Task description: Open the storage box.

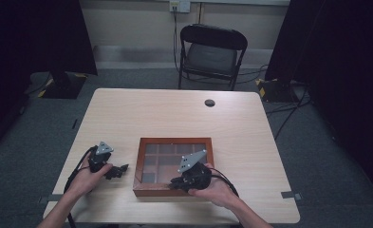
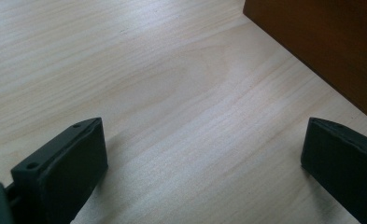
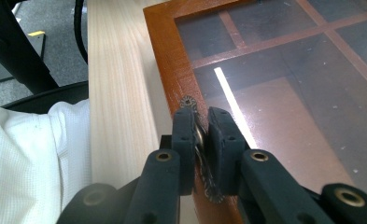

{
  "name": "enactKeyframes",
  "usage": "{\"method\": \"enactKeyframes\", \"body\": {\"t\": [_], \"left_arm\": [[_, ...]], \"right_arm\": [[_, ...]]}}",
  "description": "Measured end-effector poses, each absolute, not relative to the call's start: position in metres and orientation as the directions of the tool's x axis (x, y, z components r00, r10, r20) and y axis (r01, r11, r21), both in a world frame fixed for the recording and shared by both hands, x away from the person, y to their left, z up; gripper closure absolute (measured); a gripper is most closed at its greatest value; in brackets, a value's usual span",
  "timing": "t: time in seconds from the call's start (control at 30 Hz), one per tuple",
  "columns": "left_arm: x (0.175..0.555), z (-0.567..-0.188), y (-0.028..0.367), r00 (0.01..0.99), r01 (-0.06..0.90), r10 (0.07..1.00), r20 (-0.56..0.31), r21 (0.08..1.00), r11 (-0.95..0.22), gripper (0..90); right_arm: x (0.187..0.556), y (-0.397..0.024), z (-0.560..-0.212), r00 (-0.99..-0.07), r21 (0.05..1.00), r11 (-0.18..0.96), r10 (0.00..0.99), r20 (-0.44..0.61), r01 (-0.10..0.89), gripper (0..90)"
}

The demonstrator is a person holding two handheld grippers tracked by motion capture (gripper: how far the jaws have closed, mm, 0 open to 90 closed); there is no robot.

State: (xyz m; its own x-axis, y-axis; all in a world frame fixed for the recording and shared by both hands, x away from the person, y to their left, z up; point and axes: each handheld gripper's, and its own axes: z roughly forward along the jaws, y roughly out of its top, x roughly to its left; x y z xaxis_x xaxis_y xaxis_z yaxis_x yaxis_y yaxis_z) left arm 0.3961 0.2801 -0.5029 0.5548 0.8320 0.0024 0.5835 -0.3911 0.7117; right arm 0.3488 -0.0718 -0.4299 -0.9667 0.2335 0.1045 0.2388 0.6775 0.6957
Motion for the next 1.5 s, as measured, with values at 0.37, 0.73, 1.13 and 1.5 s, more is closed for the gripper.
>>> {"method": "enactKeyframes", "body": {"t": [0.37, 0.73, 1.13, 1.5], "left_arm": [[0.396, -0.503, 0.28, 0.556, 0.584, 0.831, 0.003, 0.711, -0.393, 0.0], [0.396, -0.503, 0.28, 0.556, 0.584, 0.831, 0.003, 0.711, -0.392, 0.0], [0.396, -0.503, 0.28, 0.556, 0.584, 0.831, 0.003, 0.71, -0.393, 0.0], [0.396, -0.503, 0.28, 0.558, 0.582, 0.83, 0.005, 0.711, -0.395, 0.0]], "right_arm": [[0.351, -0.072, -0.424, -0.962, 0.696, 0.669, 0.242, 0.129, 0.261, 82.0], [0.354, -0.074, -0.415, -0.96, 0.709, 0.652, 0.236, 0.147, 0.269, 82.1], [0.358, -0.075, -0.407, -0.957, 0.707, 0.647, 0.236, 0.169, 0.284, 82.0], [0.362, -0.075, -0.399, -0.958, 0.706, 0.649, 0.226, 0.178, 0.284, 82.1]]}}
